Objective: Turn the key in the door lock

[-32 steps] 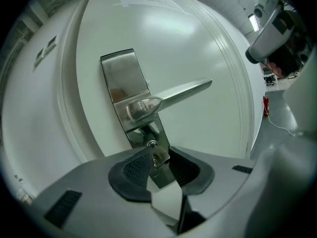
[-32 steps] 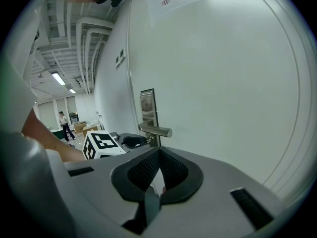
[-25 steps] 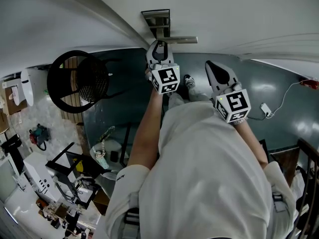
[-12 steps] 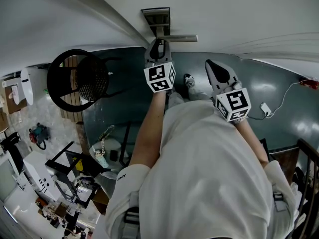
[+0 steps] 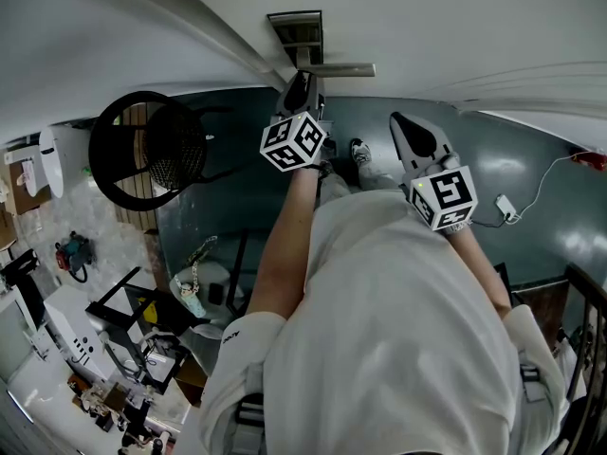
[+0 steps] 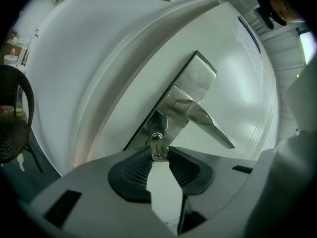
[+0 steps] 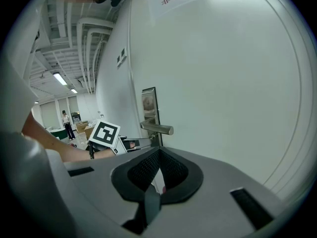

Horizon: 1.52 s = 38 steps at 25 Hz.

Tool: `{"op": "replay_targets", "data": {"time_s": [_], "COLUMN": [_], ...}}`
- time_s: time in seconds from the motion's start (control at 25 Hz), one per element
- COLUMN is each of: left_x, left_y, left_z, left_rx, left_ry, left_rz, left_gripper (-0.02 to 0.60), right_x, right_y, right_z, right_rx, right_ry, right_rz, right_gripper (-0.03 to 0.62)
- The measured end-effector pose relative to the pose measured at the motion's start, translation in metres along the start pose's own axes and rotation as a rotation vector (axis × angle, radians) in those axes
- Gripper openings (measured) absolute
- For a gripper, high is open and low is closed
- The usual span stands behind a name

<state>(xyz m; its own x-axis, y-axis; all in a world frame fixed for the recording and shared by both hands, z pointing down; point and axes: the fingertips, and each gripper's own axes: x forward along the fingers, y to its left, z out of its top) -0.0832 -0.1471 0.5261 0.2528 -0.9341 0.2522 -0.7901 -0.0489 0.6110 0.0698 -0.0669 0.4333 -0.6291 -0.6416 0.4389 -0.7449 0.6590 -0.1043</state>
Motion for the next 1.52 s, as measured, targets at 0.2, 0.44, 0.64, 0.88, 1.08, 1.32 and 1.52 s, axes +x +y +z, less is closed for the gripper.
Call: {"op": "replay_targets", "data": {"time_s": [0.2, 0.44, 0.64, 0.88, 1.08, 1.32, 1.52], "left_x": [0.002, 0.002, 0.003, 0.0, 0.002, 0.005, 0.005], "left_y": [-0.001, -0.007, -0.009, -0.014, -0.013, -0.01, -0.01], "left_z": [-0.003, -0.004, -0.014, -0.014, -0.015, -0.019, -0.02], "left_rx": [0.201, 0.589, 0.973, 1.27, 1.399, 1.495, 1.496], "left_ry": [0.05, 0.087, 0.108, 0.102, 0.099, 0.104, 0.107], "left_rz": [0.035, 0.129, 0.191, 0.267, 0.291, 0.314, 0.286], "left_gripper": [0.112, 0.115, 0.117, 0.118, 0.117, 0.078, 0.073], "right_x": [-0.001, -0.001, -0.001, -0.003, -0.006, -0.012, -0.016], "right_y": [-0.004, -0.002, -0.002, -0.003, -0.002, -0.003, -0.001], "right_z": [-0.002, -0.002, -0.003, -0.002, -0.004, -0.007, -0.013], "right_rx": [0.005, 0.006, 0.005, 0.006, 0.004, 0.012, 0.016], "right_ry": [0.002, 0.002, 0.004, 0.0, -0.001, 0.0, 0.003], "right_rz": [-0.005, 0.001, 0.006, 0.001, -0.002, -0.014, -0.02], "right_gripper": [-0.008, -0.008, -0.008, -0.008, -0.008, -0.008, -0.008]}}
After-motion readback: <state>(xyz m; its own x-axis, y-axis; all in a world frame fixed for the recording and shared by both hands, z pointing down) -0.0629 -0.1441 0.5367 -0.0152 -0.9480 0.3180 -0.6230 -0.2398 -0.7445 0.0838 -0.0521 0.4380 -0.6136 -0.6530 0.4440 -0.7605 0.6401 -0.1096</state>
